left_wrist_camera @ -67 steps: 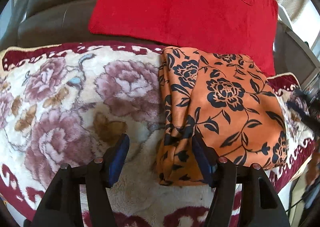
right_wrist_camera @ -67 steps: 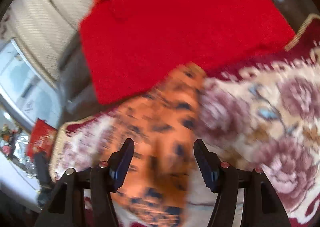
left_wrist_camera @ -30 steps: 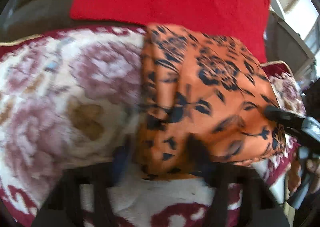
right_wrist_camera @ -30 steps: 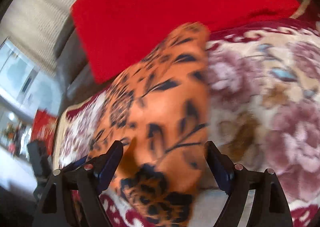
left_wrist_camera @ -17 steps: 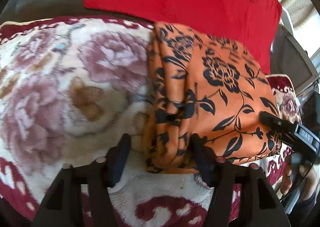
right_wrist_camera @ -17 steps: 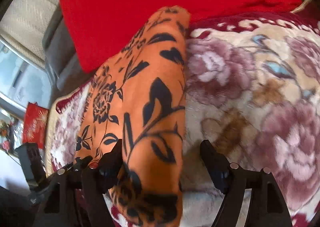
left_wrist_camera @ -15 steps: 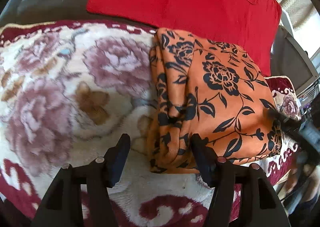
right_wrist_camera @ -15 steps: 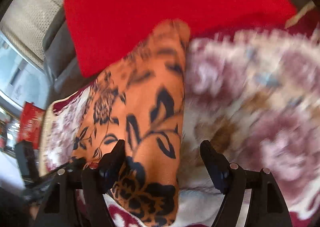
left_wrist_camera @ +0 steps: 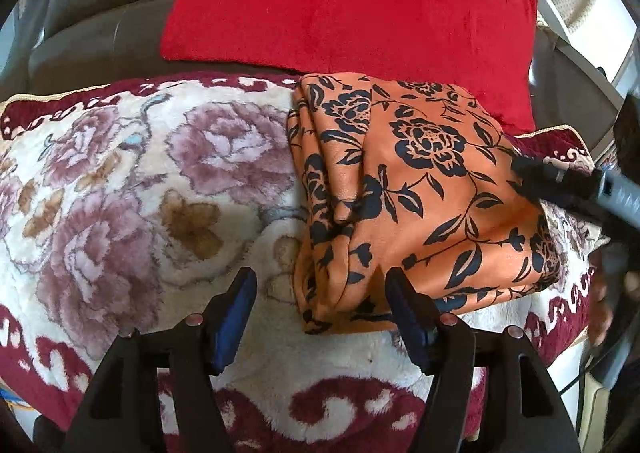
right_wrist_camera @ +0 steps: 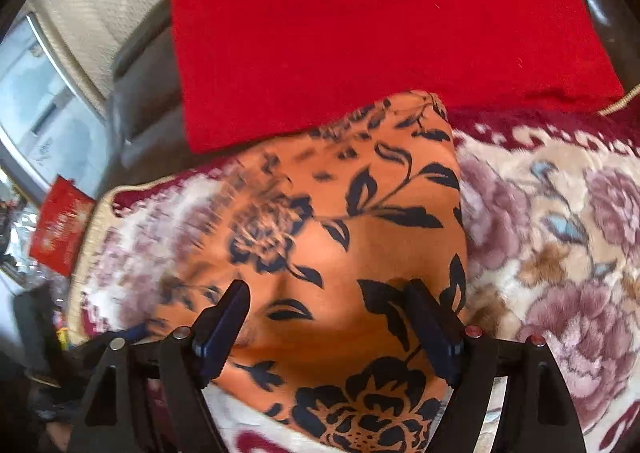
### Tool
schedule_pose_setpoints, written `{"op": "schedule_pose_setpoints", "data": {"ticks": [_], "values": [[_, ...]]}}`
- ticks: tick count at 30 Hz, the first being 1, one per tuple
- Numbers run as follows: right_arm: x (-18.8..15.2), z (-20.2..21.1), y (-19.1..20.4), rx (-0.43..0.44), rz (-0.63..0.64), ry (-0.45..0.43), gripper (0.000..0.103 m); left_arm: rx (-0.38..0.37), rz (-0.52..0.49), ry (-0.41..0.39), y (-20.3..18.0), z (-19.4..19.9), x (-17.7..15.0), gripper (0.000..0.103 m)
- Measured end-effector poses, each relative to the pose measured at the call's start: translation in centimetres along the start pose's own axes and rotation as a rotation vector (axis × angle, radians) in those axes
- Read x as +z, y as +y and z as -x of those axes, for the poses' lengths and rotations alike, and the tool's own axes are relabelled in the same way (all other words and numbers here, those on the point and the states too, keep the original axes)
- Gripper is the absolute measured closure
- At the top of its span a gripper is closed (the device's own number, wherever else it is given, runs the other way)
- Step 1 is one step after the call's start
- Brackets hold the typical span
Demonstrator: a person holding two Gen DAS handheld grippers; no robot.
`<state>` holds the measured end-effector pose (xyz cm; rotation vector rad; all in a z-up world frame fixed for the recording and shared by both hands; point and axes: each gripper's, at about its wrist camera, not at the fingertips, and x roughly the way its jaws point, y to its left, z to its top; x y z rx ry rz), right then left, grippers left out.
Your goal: Fold small clothes
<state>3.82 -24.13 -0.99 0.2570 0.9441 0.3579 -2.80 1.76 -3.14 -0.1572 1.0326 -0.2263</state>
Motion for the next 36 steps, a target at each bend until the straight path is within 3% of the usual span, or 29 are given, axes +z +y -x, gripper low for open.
{"op": "schedule_pose_setpoints", "data": {"ticks": [5, 9, 10, 17, 21, 28, 36], "values": [[2.1, 0.0, 0.6, 0.013, 0.017, -0.031, 0.021, -0.006, 0.000, 0.001, 0.4, -0.3, 0.0, 0.035], [1.3, -4.6, -0.8, -0.010, -0.015, 0.058, 0.018, -0.016, 0.018, 0.001, 0.8, -0.4, 0.2, 0.035], [1.1, -4.5, -1.0, -0.027, -0.018, 0.044, 0.018, -0.021, 0.017, -0.003, 0.8, -0.3, 0.2, 0.035], [-0.1, 1.1, 0.9, 0.022, -0.006, -0.046, 0.018, 0.006, -0.008, -0.065, -0.9, 1.8, -0.2, 0.034], [-3.3, 3.8, 1.0, 0.007, 0.006, -0.059, 0.018, 0.068, -0.053, -0.164, -2.8, 4.2, -0.3, 0.017], [-8.7, 7.5, 3.2, -0.095, 0.071, -0.102, 0.018, 0.184, -0.083, -0.221, -5.3, 6.4, -0.1, 0.010], [-10.7, 9.9, 5.2, -0.250, 0.137, -0.137, 0.011, 0.198, -0.067, -0.237, -6.7, 8.0, -0.8, 0.010]]}}
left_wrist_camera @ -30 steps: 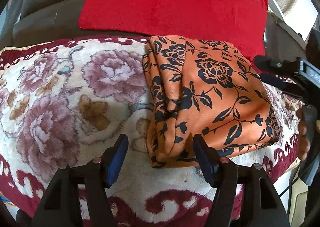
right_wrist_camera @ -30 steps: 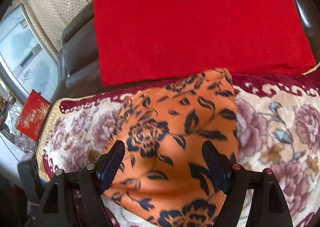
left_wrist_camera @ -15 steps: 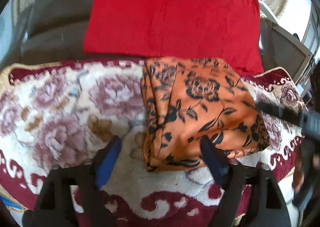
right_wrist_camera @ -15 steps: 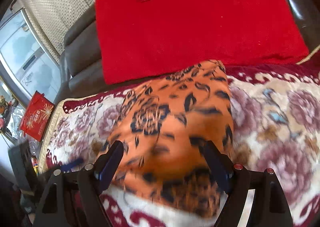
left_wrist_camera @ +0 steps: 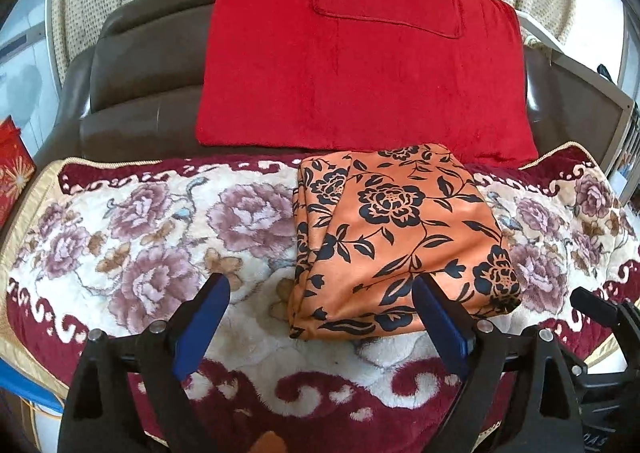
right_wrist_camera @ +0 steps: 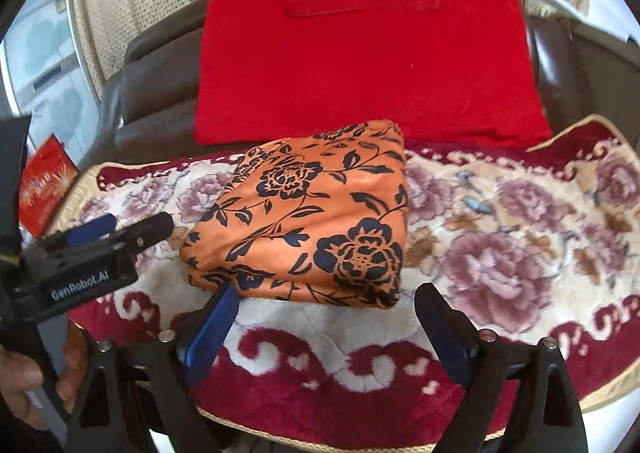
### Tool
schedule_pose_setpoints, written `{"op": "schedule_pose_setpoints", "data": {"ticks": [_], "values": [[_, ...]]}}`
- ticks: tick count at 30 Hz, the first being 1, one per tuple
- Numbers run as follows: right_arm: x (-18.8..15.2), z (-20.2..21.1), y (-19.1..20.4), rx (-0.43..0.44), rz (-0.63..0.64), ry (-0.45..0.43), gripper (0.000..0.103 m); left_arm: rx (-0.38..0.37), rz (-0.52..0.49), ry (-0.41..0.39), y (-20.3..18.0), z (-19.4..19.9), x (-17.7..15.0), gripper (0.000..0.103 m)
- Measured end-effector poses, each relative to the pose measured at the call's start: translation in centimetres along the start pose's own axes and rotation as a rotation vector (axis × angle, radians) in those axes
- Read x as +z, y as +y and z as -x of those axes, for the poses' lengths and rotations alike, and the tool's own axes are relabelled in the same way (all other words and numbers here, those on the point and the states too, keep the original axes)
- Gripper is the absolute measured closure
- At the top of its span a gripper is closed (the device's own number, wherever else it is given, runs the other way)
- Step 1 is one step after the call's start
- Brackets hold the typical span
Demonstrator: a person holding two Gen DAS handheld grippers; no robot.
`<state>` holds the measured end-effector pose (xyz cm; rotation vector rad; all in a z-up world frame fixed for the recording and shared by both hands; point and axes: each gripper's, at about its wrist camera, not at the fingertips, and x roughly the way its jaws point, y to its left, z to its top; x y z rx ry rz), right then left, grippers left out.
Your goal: Fold small clothes
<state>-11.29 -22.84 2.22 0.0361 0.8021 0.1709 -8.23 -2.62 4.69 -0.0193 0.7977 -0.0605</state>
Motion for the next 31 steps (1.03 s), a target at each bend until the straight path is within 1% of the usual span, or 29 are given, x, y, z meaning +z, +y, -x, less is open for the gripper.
{"op": "schedule_pose_setpoints", "data": {"ticks": [3, 4, 5, 7, 10, 15, 20, 24, 26, 27, 28, 31], "values": [[-0.2, 0.4, 0.1, -0.005, 0.004, 0.001, 0.011, -0.001, -0.008, -0.007, -0.2, 0.7, -0.1, 0.010], [-0.2, 0.5, 0.2, -0.005, 0.005, -0.001, 0.011, 0.001, -0.009, -0.011, -0.3, 1.0, -0.1, 0.009], [-0.2, 0.6, 0.3, -0.004, 0.007, -0.001, 0.011, -0.002, -0.009, -0.014, -0.3, 1.2, -0.1, 0.005], [-0.1, 0.8, 0.5, -0.006, 0.014, -0.006, 0.011, -0.008, -0.007, -0.018, -0.3, 1.5, -0.1, 0.003], [0.0, 0.9, 0.8, -0.009, 0.023, -0.010, 0.011, -0.023, 0.002, -0.020, -0.1, 1.9, 0.0, 0.002], [0.4, 1.2, 0.8, -0.018, 0.032, -0.023, 0.011, 0.017, -0.028, 0.003, -0.5, 1.5, 0.1, 0.002], [0.9, 0.9, 0.6, -0.020, 0.039, -0.021, 0.011, 0.014, -0.030, 0.001, -0.7, 1.1, 0.3, 0.002], [1.2, 0.5, 0.6, -0.015, 0.048, -0.015, 0.011, 0.005, -0.034, 0.020, -0.9, 0.2, 0.6, 0.002], [1.4, 0.2, 0.5, -0.011, 0.048, -0.010, 0.011, -0.007, -0.034, 0.012, -0.9, 0.1, 0.6, 0.002], [1.6, -0.1, 0.5, -0.009, 0.047, -0.006, 0.011, -0.013, -0.031, -0.008, -0.9, 0.1, 0.7, 0.002], [1.7, -0.2, 0.4, -0.009, 0.046, -0.004, 0.011, -0.007, -0.033, -0.014, -1.0, 0.1, 0.9, 0.002], [2.3, -0.8, 0.3, -0.006, 0.047, -0.002, 0.011, -0.011, -0.049, -0.009, -1.3, -0.6, 1.5, 0.002]]}}
